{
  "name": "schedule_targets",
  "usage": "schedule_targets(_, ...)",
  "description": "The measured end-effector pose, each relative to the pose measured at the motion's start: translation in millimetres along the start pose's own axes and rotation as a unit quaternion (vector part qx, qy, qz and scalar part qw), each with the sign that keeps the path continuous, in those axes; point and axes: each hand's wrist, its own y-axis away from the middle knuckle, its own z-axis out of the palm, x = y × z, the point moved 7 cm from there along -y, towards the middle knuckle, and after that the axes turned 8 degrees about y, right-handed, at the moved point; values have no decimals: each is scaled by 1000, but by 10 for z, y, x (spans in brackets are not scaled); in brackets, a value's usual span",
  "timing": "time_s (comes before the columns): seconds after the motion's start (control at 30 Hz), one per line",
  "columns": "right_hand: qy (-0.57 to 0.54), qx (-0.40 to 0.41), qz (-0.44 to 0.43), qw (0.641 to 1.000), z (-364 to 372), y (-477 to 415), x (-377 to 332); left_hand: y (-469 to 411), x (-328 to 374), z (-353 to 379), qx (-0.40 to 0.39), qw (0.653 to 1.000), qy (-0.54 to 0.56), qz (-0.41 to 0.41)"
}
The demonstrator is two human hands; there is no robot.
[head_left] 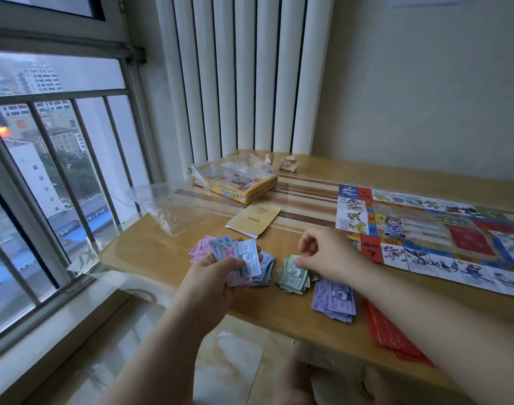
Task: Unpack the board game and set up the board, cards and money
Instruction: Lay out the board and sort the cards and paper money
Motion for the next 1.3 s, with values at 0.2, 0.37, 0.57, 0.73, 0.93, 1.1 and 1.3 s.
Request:
schedule_targets(0.2,-18,64,-52,996,-127,36,-205,18,-24,-3,-11,1000,-14,1)
schedule_targets(0.37,-112,-56,-78,989,70,24,-596,58,-16,34,-46,998,-51,0)
schedule_targets(0.57,-171,-40,-42,984,182,-163,-590,73,84,-107,-31,999,38,-5)
schedule_targets(0.73,-124,-20,8,992,370,-300,-440,72,171,-257,-9,999,30,26)
schedule_targets(0.93,158,61,-50,984,319,-219,-580,41,175,-268,-14,999,30,32)
schedule_targets(1.1,-152,2,-73,986,101,-226,-775,19,197,-220,-17,999,-25,43)
schedule_targets(1.3,-171,-62,-84,980,214,-334,-929,6,303,-290,21,998,49,40)
